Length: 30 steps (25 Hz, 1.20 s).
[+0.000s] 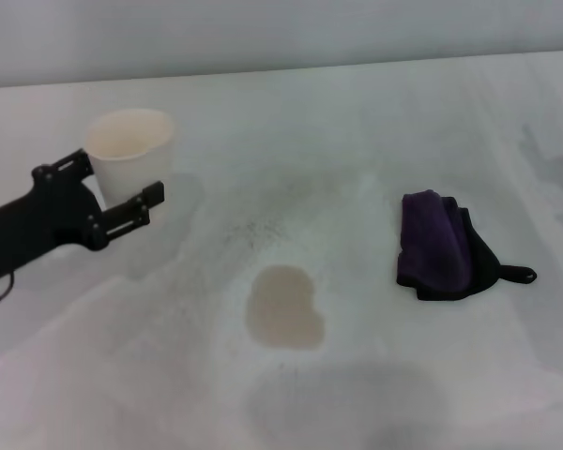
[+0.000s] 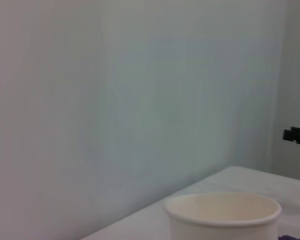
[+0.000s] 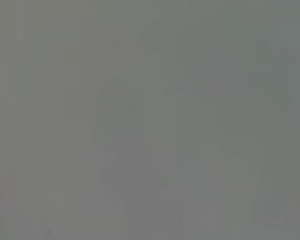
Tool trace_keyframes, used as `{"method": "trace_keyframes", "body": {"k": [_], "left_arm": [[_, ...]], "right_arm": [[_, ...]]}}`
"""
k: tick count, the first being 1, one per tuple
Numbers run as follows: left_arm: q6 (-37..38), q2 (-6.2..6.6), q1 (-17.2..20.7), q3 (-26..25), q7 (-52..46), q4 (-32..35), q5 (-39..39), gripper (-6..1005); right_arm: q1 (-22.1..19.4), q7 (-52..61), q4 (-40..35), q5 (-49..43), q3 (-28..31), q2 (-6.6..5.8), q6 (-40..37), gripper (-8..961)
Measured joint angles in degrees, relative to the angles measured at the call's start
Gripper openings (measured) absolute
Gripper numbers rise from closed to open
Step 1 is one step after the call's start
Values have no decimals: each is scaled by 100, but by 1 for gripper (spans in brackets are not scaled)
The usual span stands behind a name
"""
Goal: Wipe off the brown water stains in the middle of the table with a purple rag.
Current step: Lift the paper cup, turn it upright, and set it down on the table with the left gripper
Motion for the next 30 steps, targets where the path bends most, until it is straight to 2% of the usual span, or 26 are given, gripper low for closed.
{"method": "trace_keyframes", "body": {"k": [4, 10, 23, 30], "left_arm": [[-1, -10, 16, 21, 688, -647, -428, 732], [-31, -12, -7, -11, 1051, -1320, -678, 733], [-435, -40, 9, 117, 1500, -1870, -713, 736], [-524, -38, 54, 179, 1881, -1922, -711, 737]], "right_arm": [[-63, -21, -82, 1, -3, -3, 34, 845], [-114, 0, -141, 3, -8, -19, 44, 844], [-108, 41, -140, 3, -101, -17, 92, 844], [-134, 46, -81, 3, -137, -8, 321, 844]]}}
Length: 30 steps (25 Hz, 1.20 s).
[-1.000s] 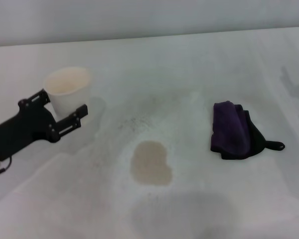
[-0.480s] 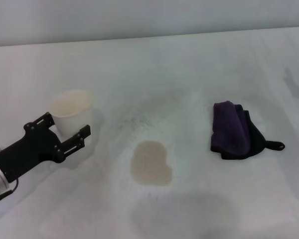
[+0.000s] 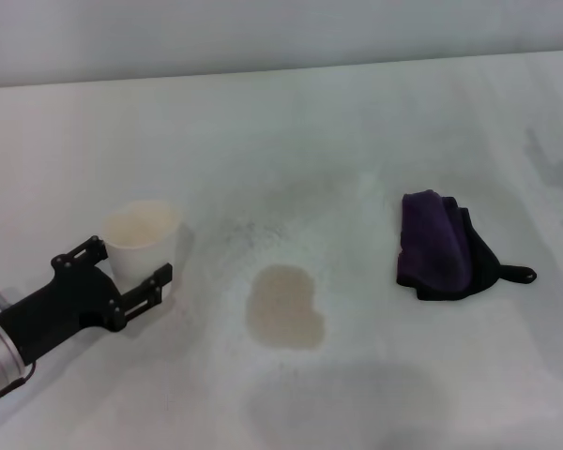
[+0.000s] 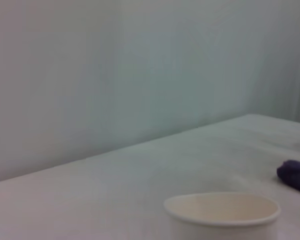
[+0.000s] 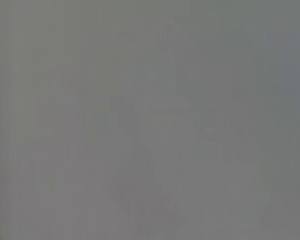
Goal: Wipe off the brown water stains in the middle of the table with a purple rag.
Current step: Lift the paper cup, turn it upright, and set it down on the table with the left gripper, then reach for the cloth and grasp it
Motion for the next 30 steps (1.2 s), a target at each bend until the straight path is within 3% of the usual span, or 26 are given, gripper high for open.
{"method": "trace_keyframes", "body": {"k": [10, 18, 22, 30], "left_arm": [[-364, 0, 74, 94, 555, -77, 22, 736], [-132, -15, 311, 92, 1164, -97, -379, 737], [-27, -18, 365, 91, 1259, -130, -518, 818], [8, -26, 428, 89, 1618, -265, -645, 883]], "right_arm": [[-48, 7, 6, 0, -29, 3, 341, 843], [-30, 11, 15, 0, -75, 12, 299, 843], [-18, 11, 15, 0, -74, 13, 298, 843], [-18, 10, 15, 0, -84, 21, 322, 843]]}}
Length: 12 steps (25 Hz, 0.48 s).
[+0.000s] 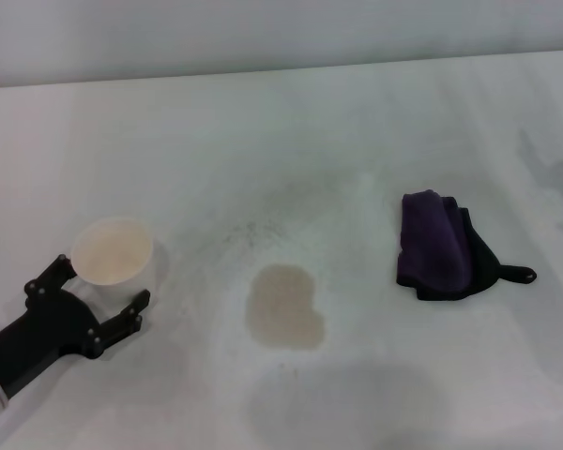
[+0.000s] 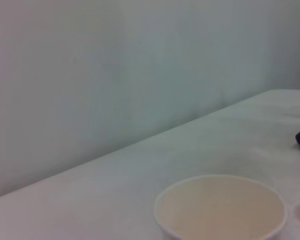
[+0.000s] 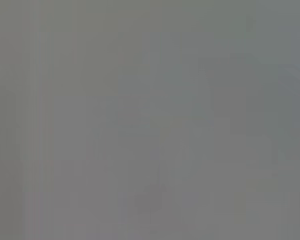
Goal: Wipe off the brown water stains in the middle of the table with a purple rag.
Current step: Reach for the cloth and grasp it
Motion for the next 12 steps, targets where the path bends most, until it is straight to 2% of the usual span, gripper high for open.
{"method": "trace_keyframes", "body": {"k": [6, 12], "left_arm": [[368, -9, 70, 2, 780, -465, -428, 885], [477, -10, 200, -22, 937, -637, -498, 886]], "right_arm": [[-65, 83, 0, 0, -7, -13, 97, 843], [-101, 87, 0, 0, -12, -17, 128, 843]]}}
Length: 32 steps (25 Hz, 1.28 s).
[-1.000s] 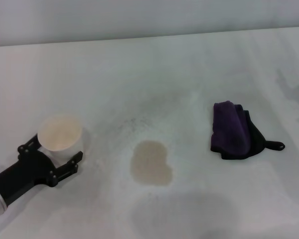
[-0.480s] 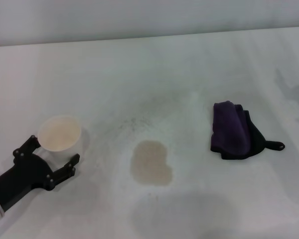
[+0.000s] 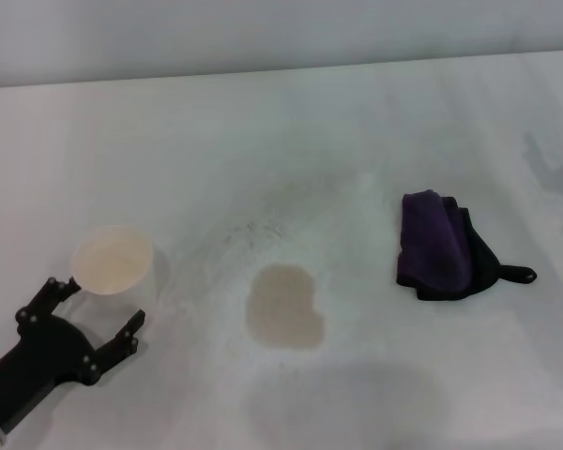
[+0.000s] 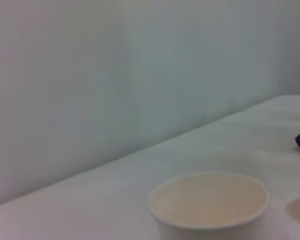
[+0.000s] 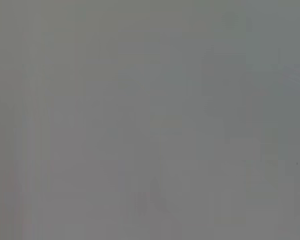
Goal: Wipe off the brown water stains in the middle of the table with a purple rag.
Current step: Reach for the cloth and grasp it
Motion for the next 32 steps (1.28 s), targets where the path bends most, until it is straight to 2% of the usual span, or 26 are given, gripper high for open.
{"method": "trace_keyframes", "body": {"k": [5, 13, 17, 19, 20, 24, 29, 32], "left_arm": [[105, -23, 189, -13, 174, -84, -80, 887], [686, -27, 476, -9, 940, -508, -841, 887], [873, -33, 654, -22, 1048, -620, -1408, 886], [1101, -27, 721, -30, 1022, -769, -2051, 885], [1101, -27, 721, -30, 1022, -769, -2051, 885], [1467, -17, 697, -31, 892, -906, -2839, 883], [1508, 11, 561, -38, 36, -851, -3650, 882], [1536, 32, 453, -37, -120, -819, -3840, 882]], "right_arm": [[-15, 1, 0, 0, -97, -3, 2, 842], [-31, 48, -33, 0, -204, -10, 3, 842], [-34, 123, -11, 0, -211, -12, 1, 842], [-44, 229, -10, 0, -215, -18, -15, 842], [-44, 229, -10, 0, -215, -18, -15, 842], [-64, 295, -9, 0, -217, -19, 5, 842], [-89, 422, -17, 0, -390, -19, 18, 842], [-91, 429, -25, 0, -425, -19, 48, 842]]}}
